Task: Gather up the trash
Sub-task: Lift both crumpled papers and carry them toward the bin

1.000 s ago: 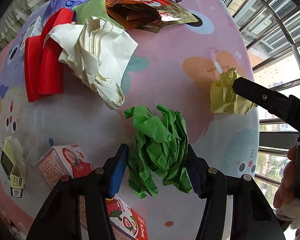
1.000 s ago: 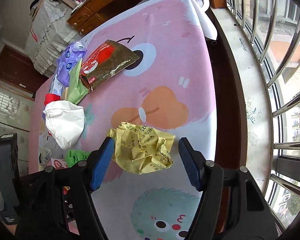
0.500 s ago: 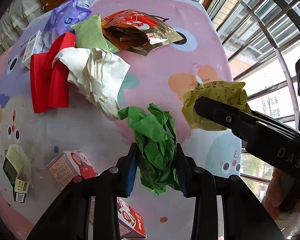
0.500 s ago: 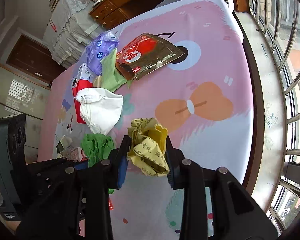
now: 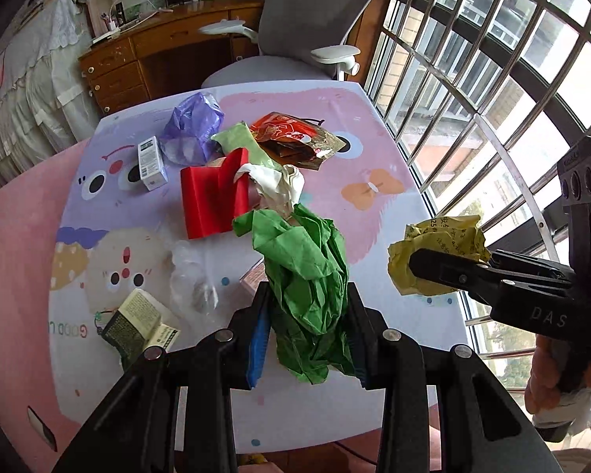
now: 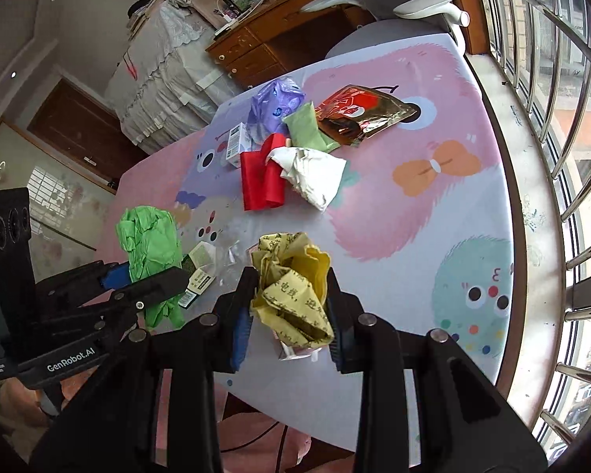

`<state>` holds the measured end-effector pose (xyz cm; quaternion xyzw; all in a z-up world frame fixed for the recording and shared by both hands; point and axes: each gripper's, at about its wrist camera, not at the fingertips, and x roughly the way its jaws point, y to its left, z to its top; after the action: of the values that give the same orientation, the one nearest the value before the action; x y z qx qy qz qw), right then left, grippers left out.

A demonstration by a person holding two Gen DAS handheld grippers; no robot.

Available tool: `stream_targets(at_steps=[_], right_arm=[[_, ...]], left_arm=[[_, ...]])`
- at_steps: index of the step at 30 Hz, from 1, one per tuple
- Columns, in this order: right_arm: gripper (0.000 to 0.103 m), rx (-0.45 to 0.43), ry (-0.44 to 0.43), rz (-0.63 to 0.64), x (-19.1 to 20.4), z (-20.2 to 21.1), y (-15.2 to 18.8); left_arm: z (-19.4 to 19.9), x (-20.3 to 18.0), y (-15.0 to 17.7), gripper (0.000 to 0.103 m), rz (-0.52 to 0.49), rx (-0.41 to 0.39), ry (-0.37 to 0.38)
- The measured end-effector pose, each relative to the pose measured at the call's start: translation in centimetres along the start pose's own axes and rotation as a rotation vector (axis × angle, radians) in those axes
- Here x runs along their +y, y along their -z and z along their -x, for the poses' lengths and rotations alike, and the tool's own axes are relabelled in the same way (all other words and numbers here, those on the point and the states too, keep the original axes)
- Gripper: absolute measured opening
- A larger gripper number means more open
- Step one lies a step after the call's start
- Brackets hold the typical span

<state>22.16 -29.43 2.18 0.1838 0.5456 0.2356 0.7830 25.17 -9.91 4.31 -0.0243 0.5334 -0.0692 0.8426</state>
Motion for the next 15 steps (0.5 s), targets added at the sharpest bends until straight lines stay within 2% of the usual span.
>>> stream_targets(at_steps=[3,7,15], right_arm=[[0.028,-0.022,0.024,0.033,4.0,0.6,2.9],[0.028,-0.074,0.064,0.025,8.8,0.8,7.0],[0.028,-0.154,0.173,-0.071,17.2,-0.2,16.8]], left_arm=[[4.6,3.2,3.2,0.035,-0.023,-0.039,0.006],[8.0,7.4,7.8,0.035,-0.058,-0.065,0.049],[11.7,14.0,17.3,0.035,-0.149,-0.092,0.129]])
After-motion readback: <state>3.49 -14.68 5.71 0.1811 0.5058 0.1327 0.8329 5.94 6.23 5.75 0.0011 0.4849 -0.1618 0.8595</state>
